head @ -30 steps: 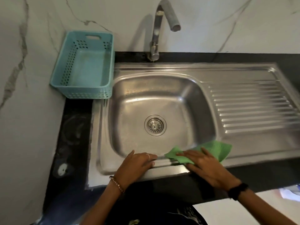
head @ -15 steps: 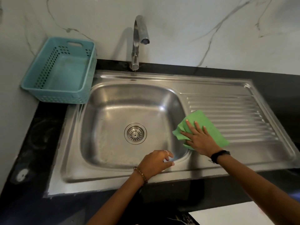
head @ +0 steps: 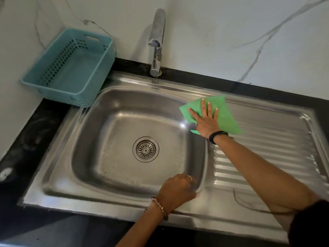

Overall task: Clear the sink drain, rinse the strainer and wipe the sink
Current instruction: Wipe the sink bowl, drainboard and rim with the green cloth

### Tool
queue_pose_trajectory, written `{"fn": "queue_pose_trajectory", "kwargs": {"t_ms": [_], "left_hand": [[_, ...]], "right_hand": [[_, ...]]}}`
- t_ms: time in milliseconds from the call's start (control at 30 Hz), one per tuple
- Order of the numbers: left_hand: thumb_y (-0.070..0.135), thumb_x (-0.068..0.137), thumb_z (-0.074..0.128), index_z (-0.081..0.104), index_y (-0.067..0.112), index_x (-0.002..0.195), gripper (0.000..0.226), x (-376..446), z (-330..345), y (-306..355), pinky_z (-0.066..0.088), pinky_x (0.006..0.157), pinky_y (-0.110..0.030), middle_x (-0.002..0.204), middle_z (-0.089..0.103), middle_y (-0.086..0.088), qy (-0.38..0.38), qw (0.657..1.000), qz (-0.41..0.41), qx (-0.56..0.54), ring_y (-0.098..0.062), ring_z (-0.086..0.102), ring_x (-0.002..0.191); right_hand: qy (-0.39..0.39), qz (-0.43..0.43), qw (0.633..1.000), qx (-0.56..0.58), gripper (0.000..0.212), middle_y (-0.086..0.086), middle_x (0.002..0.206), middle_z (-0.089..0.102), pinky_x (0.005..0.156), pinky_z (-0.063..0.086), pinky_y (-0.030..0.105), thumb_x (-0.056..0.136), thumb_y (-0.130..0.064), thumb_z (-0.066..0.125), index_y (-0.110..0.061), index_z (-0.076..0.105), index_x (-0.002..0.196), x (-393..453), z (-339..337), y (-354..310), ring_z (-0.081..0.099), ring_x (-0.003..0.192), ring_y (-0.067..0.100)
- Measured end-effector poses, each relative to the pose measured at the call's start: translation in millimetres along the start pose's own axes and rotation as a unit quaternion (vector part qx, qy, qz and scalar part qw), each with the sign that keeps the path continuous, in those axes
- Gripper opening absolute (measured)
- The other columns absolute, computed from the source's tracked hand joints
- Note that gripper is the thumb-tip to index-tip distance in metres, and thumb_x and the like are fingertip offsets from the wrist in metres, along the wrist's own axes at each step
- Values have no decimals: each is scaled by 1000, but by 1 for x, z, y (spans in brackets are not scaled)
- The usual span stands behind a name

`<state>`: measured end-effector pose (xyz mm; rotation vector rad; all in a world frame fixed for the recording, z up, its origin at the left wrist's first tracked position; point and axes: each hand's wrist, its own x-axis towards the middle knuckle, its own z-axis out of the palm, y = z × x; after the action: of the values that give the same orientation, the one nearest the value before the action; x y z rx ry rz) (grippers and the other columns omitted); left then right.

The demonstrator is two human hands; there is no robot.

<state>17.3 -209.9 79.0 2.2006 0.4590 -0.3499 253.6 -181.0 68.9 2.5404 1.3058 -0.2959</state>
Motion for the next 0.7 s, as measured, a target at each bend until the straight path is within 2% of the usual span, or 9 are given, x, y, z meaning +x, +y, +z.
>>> {"fn": "queue_pose_trajectory", "kwargs": {"t_ms": [67,167,233,300,367,433,500,600,700], "left_hand": [[39,86,54,48,22,129,47,1,-5,-5,40,98,-34,128,52,-4,26,999,-13,29,-21,48,119],[38,91,47,37,29,137,48,0,-27,-30,34,104,-31,139,42,3,93,992,-42,69,-15,39,128],[37,92,45,36,29,137,47,-7,-50,-58,29,107,-27,144,38,6,152,982,-70,87,-12,34,133],[33,92,48,40,26,136,46,-20,-77,-87,24,110,-26,146,38,3,213,966,-101,110,-11,31,137],[24,89,56,49,17,131,44,-38,-103,-110,23,114,-35,144,43,-6,267,942,-139,148,-21,31,139],[13,80,68,59,7,121,42,-56,-120,-128,25,111,-53,138,48,-18,308,917,-174,185,-36,35,135],[9,76,71,61,2,117,43,-72,-130,-142,22,109,-61,141,43,-24,321,900,-215,203,-43,31,135],[16,85,61,48,10,133,50,-88,-135,-162,-2,114,-54,154,17,-17,317,888,-271,192,-37,8,144],[20,88,57,34,13,141,58,-95,-134,-176,-4,117,-51,156,6,-16,329,889,-280,150,-34,0,144]], "right_hand": [[20,-30,999,-18,79,18,156,-19,113,1,63,90,-6,46,-39,2,147,12,-1,0,-12,143,42],[45,-78,994,-70,84,21,156,-18,112,3,63,90,-8,52,-40,-1,147,27,-2,-1,-11,143,42],[65,-117,985,-112,89,22,156,-16,112,3,62,88,-2,51,-40,-5,146,37,-4,-5,-9,143,42],[88,-157,970,-161,89,21,156,-15,113,2,60,89,-6,51,-38,-10,145,48,-7,-11,-8,144,42],[111,-196,951,-214,86,19,156,-15,114,1,57,92,-3,45,-34,-14,145,60,-8,-20,-9,144,40],[126,-232,930,-254,81,16,157,-15,115,2,55,93,4,36,-28,-15,147,73,-10,-35,-8,144,38],[135,-260,920,-260,77,14,157,-15,115,1,53,93,5,32,-25,-15,147,86,-16,-59,-7,145,36],[151,-285,918,-233,75,12,158,-15,116,-2,52,93,5,29,-25,-13,147,102,-24,-103,-8,145,33],[155,-299,918,-210,69,11,158,-15,116,-3,52,96,1,25,-25,-12,147,113,-32,-147,-10,145,32]]}}
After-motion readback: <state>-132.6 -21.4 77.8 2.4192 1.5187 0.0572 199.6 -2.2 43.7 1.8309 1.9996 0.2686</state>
